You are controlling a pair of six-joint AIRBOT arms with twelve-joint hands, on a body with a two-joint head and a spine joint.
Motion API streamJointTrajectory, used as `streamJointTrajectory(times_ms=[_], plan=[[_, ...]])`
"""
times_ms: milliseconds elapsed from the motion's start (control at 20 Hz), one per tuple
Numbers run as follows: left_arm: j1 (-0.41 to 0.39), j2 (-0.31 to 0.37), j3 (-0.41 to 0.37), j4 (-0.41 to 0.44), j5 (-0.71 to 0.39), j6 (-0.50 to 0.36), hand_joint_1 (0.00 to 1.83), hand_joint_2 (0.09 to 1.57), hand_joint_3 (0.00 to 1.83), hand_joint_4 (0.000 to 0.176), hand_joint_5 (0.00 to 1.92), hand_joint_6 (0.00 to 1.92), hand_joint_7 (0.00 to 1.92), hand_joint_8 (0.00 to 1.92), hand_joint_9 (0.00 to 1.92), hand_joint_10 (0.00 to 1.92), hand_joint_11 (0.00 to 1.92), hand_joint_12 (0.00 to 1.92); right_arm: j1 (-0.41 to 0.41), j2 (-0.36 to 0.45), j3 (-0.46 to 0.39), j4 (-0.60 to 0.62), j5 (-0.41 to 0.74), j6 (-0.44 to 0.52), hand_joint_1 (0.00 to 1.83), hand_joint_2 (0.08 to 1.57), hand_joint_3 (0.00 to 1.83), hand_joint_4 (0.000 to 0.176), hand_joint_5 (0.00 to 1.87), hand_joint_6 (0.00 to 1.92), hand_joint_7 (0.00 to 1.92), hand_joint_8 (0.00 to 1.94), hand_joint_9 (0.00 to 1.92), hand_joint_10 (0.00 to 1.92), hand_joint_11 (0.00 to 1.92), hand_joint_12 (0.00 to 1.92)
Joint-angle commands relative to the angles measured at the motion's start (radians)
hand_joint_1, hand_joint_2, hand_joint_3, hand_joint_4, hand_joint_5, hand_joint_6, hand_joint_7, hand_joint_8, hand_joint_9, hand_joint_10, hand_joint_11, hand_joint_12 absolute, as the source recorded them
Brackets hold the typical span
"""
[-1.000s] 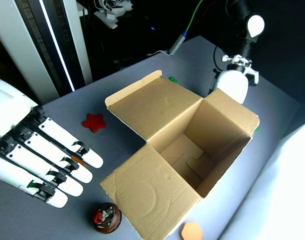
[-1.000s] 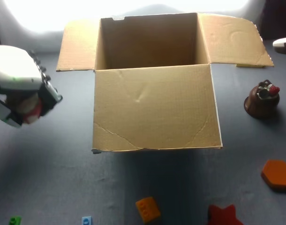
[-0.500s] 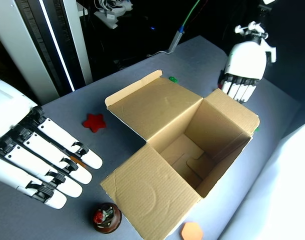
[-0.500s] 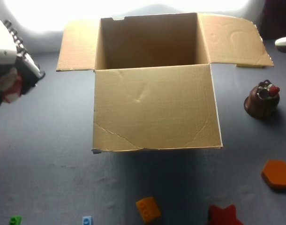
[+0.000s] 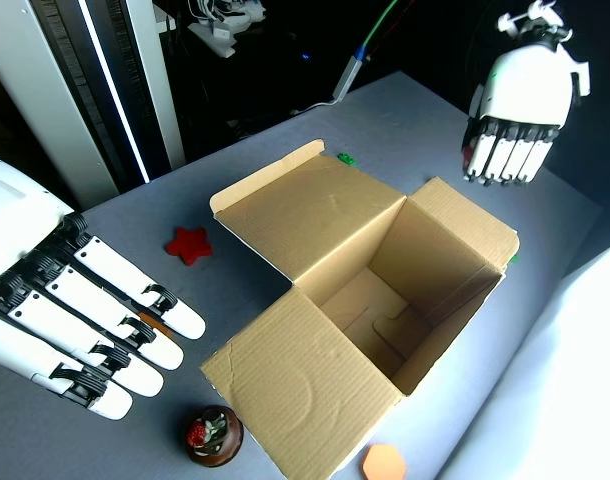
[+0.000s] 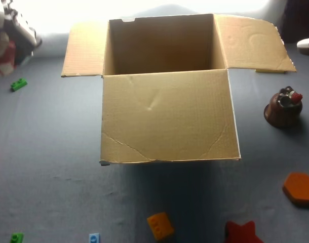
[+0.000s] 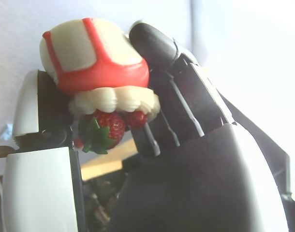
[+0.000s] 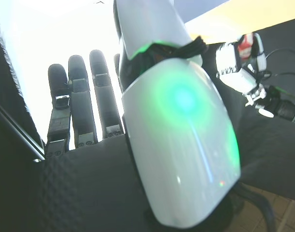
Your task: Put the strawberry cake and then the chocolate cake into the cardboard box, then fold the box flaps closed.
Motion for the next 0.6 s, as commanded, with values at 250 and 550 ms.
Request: streamJointTrajectory(times_ms=[250,550], plan=[[-0.15,-0.051,0.0,0.031,-0.015,-0.011,1.36,1.13,0.0,0.0,0.82,1.1,0.95,1.0,1.01,1.19,0.84,1.43,0.011,0.014,0.001,-0.017,0.08,-0.004,1.17,1.05,0.0,0.01,0.26,0.0,0.33,0.0,0.32,0.0,0.0,0.82],[-0.153,-0.144,-0.039,0.056,-0.018,-0.014,1.37,1.12,0.0,0.0,0.83,1.07,0.97,1.0,1.01,1.18,0.82,1.41,0.011,0.014,0.001,-0.017,0.079,-0.004,1.22,1.02,0.0,0.0,0.28,0.0,0.33,0.0,0.33,0.0,0.0,0.87]])
